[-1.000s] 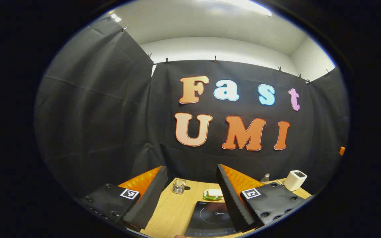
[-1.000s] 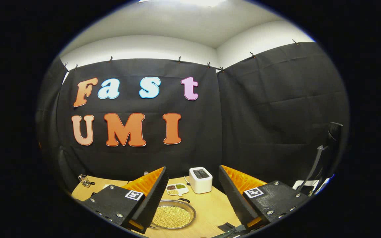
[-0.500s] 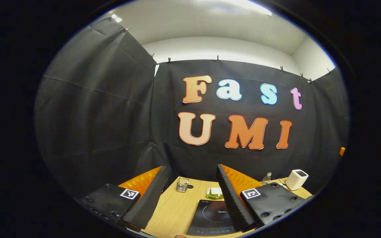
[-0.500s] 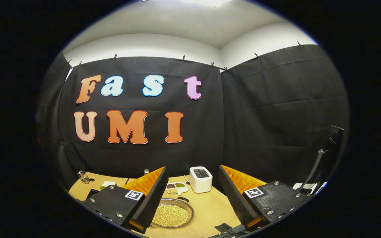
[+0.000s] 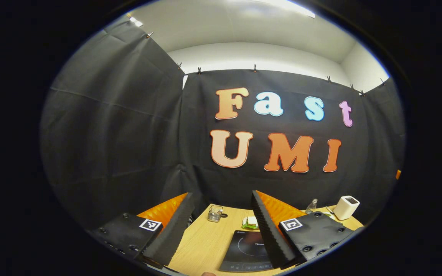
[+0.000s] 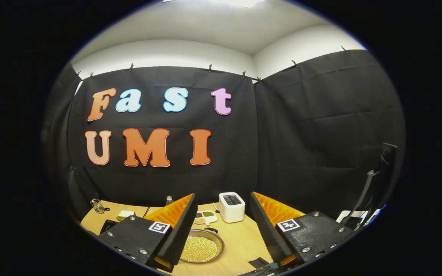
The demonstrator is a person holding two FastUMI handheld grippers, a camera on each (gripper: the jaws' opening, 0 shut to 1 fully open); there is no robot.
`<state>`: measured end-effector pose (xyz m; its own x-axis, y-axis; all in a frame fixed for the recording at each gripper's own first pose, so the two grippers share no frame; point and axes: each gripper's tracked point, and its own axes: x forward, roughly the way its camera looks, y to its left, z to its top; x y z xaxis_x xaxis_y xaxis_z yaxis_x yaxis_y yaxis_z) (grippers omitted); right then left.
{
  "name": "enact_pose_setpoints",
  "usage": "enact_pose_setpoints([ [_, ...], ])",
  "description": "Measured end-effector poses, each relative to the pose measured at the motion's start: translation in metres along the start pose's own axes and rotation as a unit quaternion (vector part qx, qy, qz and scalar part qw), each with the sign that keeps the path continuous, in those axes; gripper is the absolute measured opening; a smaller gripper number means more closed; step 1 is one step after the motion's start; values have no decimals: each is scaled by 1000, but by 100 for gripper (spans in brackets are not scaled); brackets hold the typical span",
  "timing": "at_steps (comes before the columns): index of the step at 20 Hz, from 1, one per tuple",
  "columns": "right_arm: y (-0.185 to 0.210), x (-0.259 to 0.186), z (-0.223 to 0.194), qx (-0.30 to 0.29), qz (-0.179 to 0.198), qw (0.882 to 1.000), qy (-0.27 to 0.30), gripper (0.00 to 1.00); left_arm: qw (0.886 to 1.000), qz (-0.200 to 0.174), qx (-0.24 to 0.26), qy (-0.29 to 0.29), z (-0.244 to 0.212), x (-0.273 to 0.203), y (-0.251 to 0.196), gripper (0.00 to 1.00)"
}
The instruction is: First push the handle of the pot to place it horizontally, then grasp the pot with both hands and set it on the induction cooktop.
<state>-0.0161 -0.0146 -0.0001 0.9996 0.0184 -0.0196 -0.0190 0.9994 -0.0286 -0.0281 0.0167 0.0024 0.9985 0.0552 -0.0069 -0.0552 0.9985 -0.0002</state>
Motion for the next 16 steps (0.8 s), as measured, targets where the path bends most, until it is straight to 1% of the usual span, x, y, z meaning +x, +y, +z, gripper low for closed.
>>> enact_pose_setpoints([
  [1,0,-1,-2,0,1,1000,2,84,1000,1,0,0,0,0,0,97],
  [2,2,-2,-3,2,5,1000,3,78,1000,1,0,1,0,-1,1,97],
  [3,5,-3,-3,4,10,1000,4,75,1000,2,0,2,-1,-2,2,97],
  [4,6,-4,-4,3,13,1000,5,66,1000,2,-1,3,-2,-2,1,97],
  [6,7,-4,-7,-4,15,1000,5,55,1000,0,1,4,-2,-4,-1,97],
  [7,8,-5,-8,-7,17,1000,6,41,1000,0,4,3,-2,-5,-1,97],
  [9,14,-6,-12,-14,26,1000,10,30,1000,0,8,1,-1,-6,-1,97],
  [10,17,-6,-14,-17,32,999,13,23,1000,0,7,1,-1,-6,-1,97],
  [11,20,-7,-18,-19,37,999,17,19,1000,0,6,1,-1,-7,0,97],
  [12,24,-7,-21,-22,43,999,20,12,1000,1,5,2,-1,-7,1,97],
  [13,25,-7,-25,-26,47,998,24,9,1000,1,4,3,-3,-7,2,97],
  [14,29,-6,-30,-28,53,998,31,2,1000,3,3,4,-4,-8,2,97],
  [16,38,-6,-44,-34,66,996,47,0,1000,4,4,5,-4,-7,3,97],
])
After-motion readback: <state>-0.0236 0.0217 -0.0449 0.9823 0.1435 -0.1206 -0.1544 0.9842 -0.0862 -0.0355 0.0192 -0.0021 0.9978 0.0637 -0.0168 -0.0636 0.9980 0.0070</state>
